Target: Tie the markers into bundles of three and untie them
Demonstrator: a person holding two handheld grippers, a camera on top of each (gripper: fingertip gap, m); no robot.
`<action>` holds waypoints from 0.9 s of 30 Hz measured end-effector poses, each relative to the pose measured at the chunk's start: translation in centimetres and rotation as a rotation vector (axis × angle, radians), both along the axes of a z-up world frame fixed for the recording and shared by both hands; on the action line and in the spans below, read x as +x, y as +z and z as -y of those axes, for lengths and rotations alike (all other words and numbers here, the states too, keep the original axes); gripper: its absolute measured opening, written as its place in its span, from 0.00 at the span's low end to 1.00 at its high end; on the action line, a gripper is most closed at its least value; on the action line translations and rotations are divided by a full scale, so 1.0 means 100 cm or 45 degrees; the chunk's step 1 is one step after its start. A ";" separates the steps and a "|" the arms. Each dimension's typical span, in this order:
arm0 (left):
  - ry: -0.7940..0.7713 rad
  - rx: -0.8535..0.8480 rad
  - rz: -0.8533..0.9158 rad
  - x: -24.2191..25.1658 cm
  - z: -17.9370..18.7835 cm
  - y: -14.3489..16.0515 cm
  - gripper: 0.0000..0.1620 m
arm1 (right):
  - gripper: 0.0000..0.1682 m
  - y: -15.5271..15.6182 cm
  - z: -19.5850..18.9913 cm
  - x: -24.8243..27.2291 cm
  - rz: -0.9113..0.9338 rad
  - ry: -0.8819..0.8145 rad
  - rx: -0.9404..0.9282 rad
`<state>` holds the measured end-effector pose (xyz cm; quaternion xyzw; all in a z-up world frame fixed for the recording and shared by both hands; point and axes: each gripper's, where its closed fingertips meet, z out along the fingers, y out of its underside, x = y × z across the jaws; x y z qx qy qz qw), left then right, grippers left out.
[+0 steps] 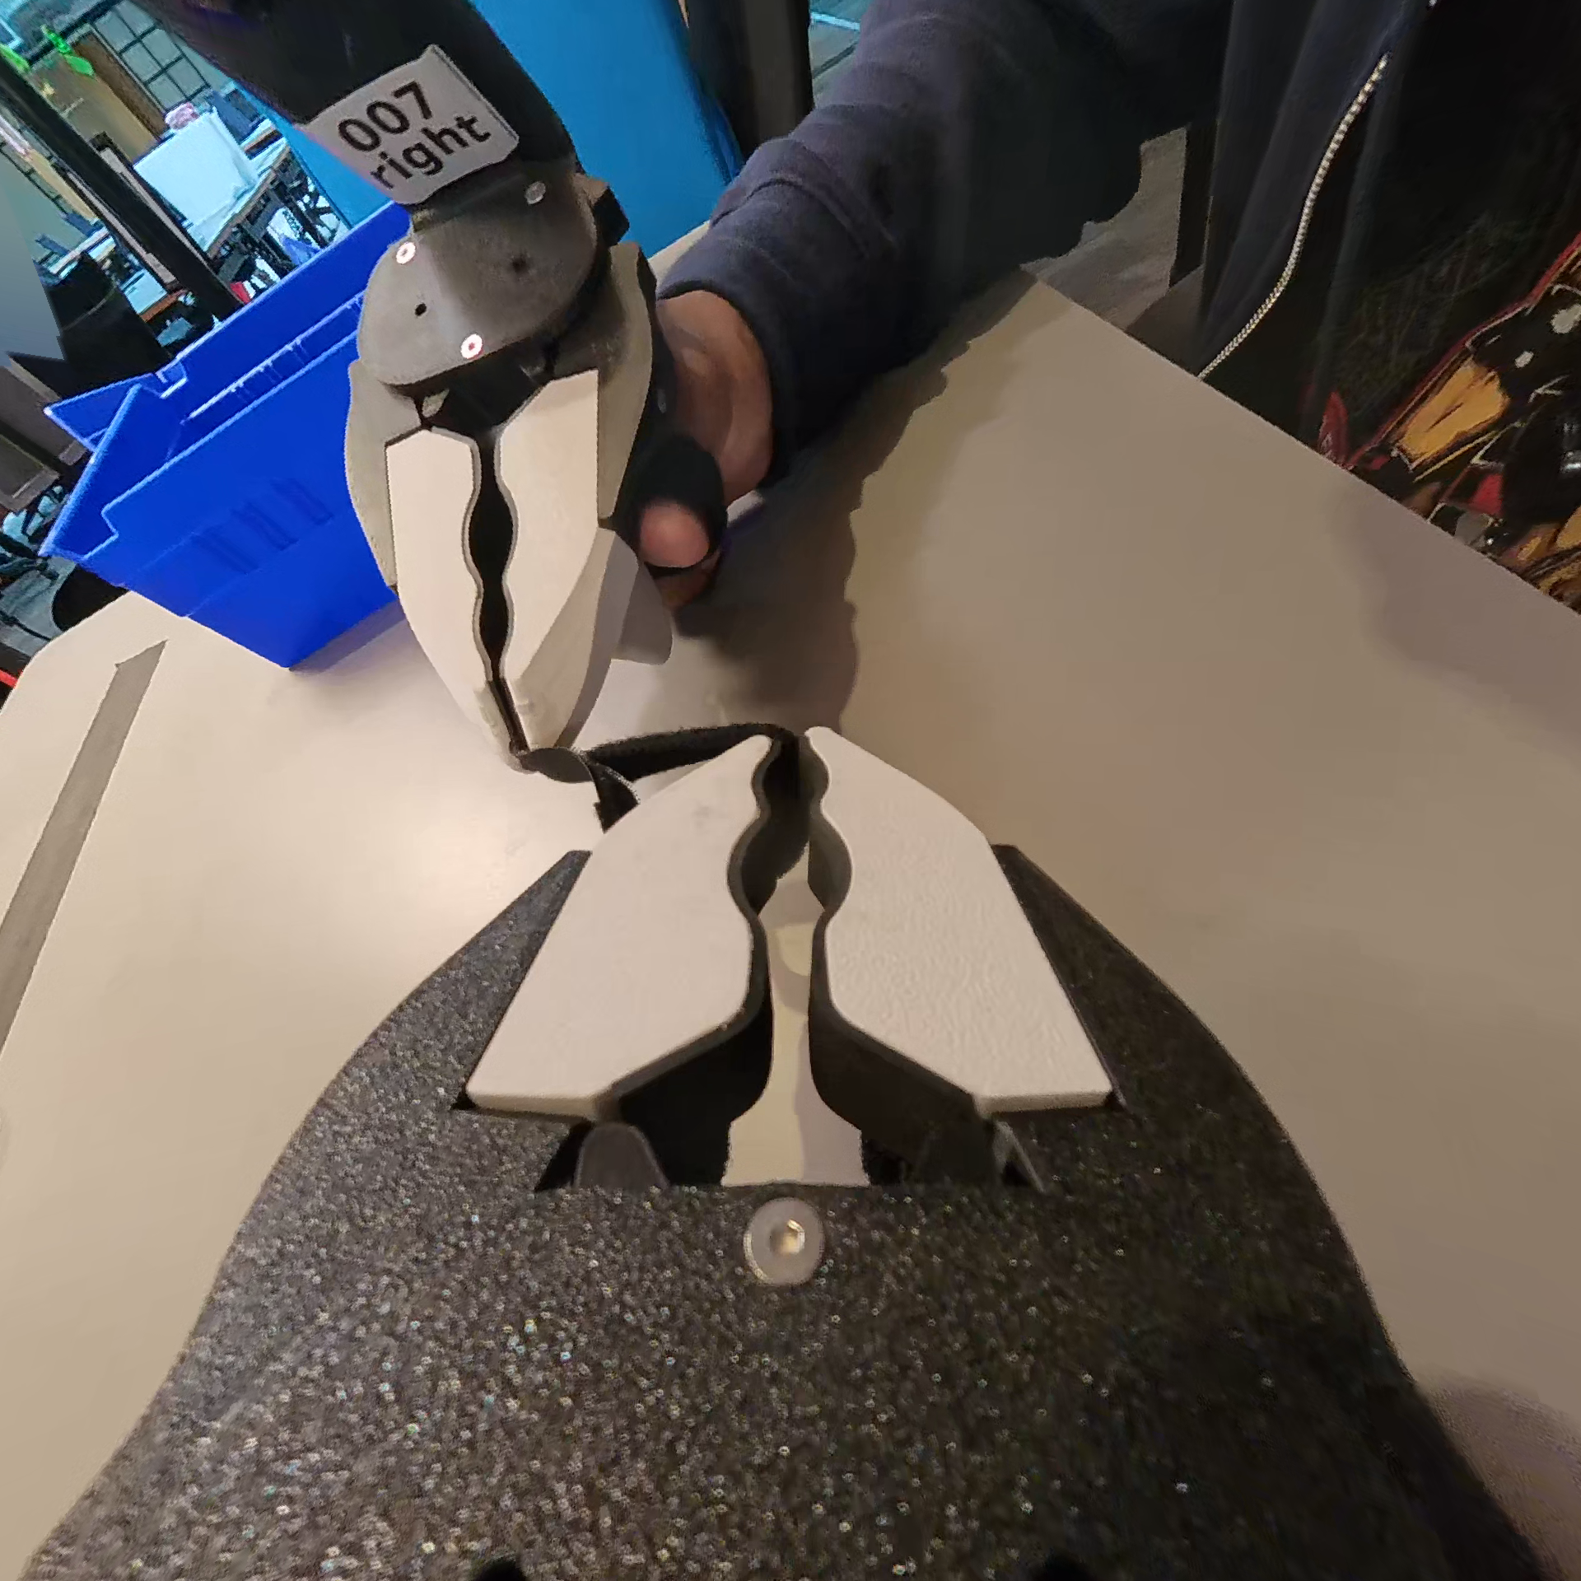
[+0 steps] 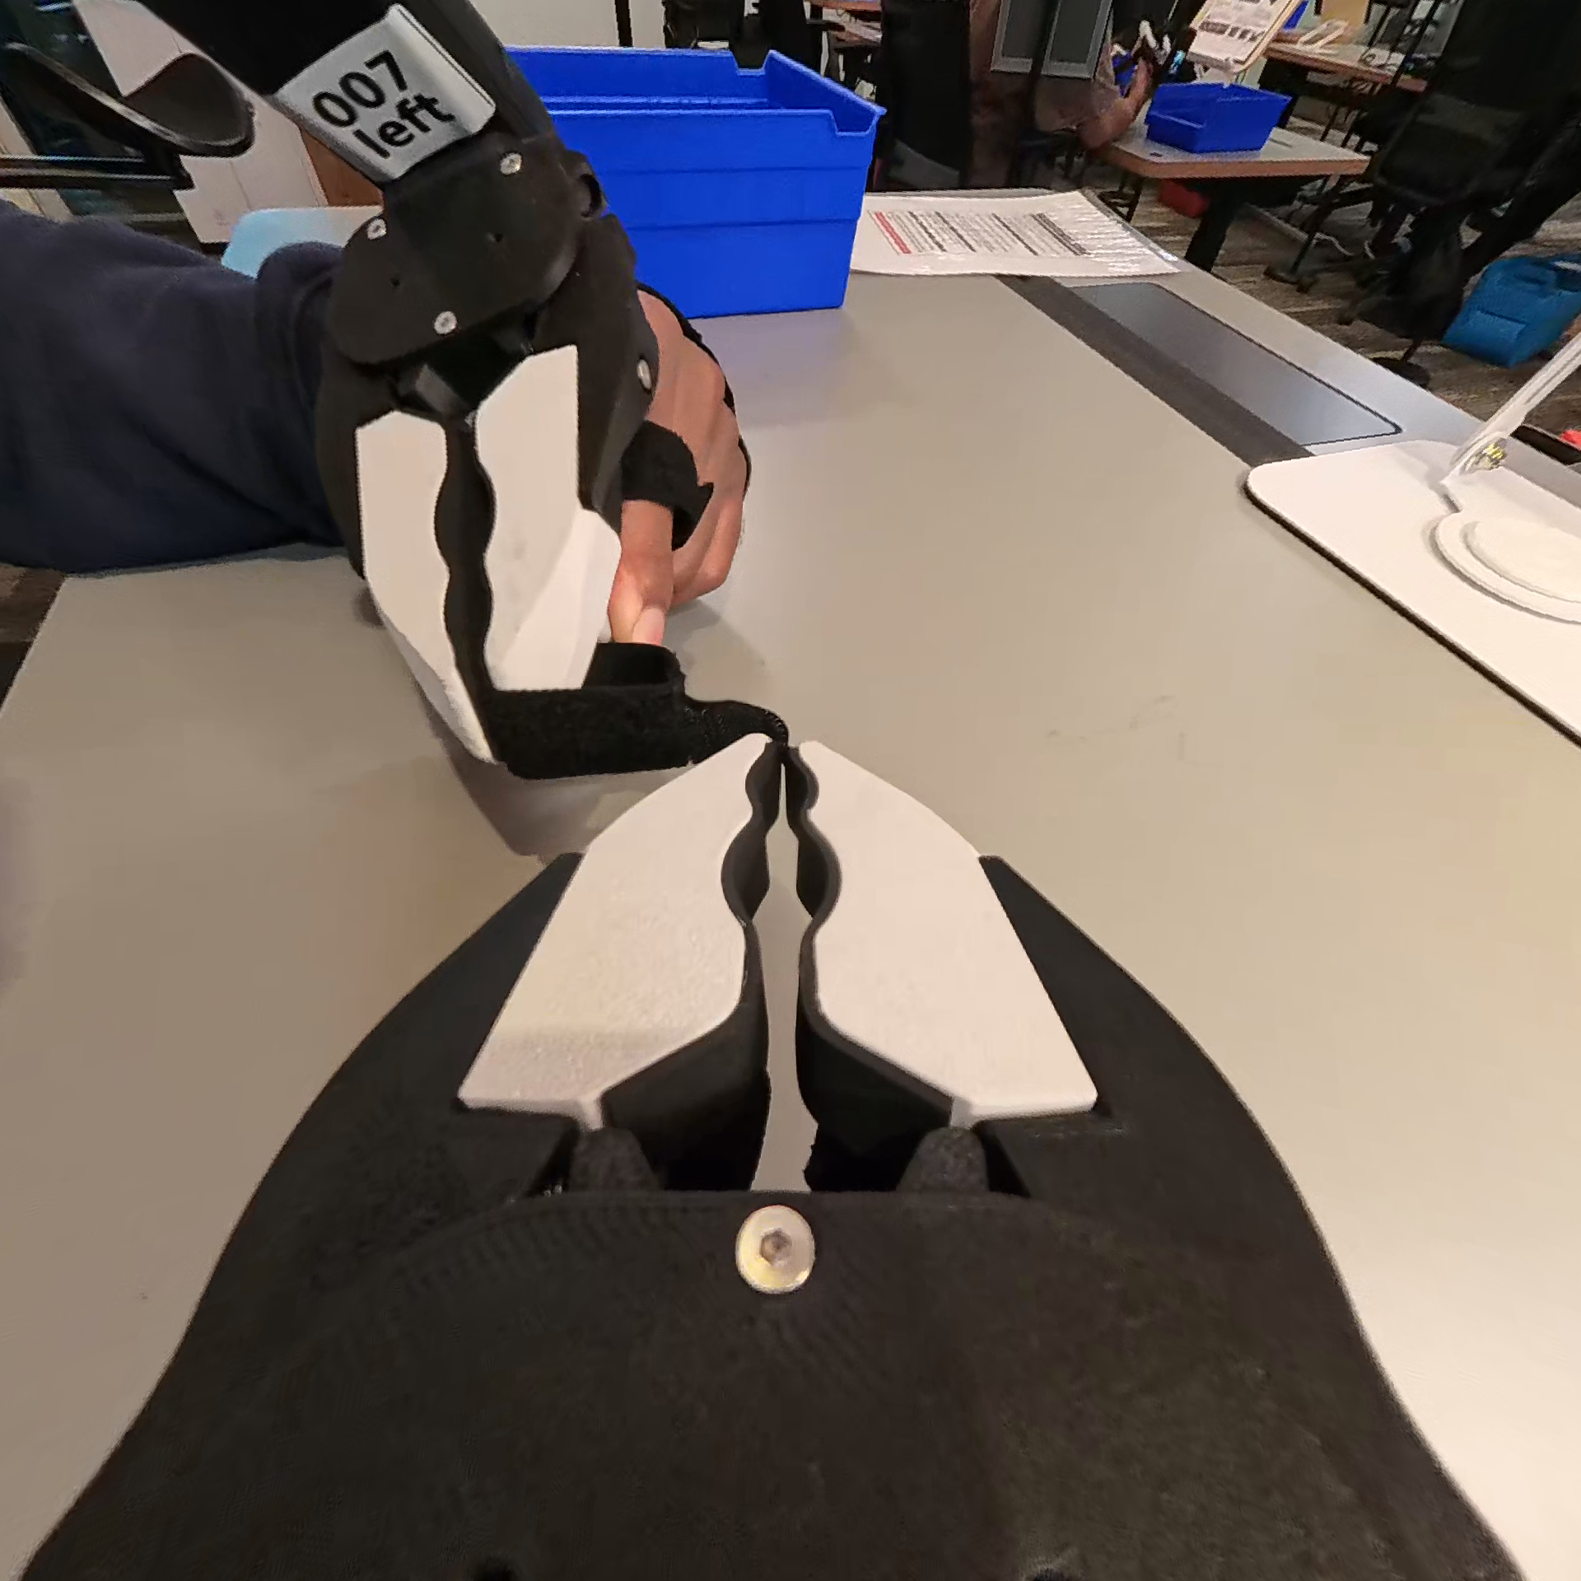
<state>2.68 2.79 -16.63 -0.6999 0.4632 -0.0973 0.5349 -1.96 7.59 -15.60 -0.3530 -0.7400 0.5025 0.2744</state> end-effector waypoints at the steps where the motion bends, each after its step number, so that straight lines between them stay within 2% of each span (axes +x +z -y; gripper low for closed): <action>1: -0.046 0.000 -0.014 0.004 0.004 -0.001 0.01 | 0.00 -0.001 -0.006 -0.004 0.000 -0.068 0.010; 3: -0.081 0.034 0.008 0.015 0.005 0.004 0.01 | 0.00 0.000 -0.015 -0.006 0.019 -0.089 -0.031; 6: -0.021 0.057 -0.143 0.011 -0.003 -0.005 0.01 | 0.00 0.000 -0.021 -0.007 0.028 -0.118 -0.046; 8: 0.035 0.079 -0.099 0.007 -0.006 -0.002 0.02 | 0.00 0.003 -0.024 -0.006 -0.004 -0.125 -0.037; 15: 0.155 0.073 -0.045 -0.011 -0.010 0.003 0.16 | 0.00 0.005 -0.048 -0.010 -0.003 -0.242 -0.037; 20: 0.213 0.079 0.084 -0.022 -0.014 0.013 0.18 | 0.01 0.004 -0.051 -0.009 0.005 -0.271 0.056; 24: 0.408 0.121 0.128 -0.049 -0.027 0.019 0.17 | 0.01 0.014 -0.052 -0.005 -0.044 -0.314 0.175; 27: 0.583 0.115 0.107 -0.073 -0.037 0.013 0.16 | 0.01 0.039 -0.052 0.008 -0.092 -0.358 0.208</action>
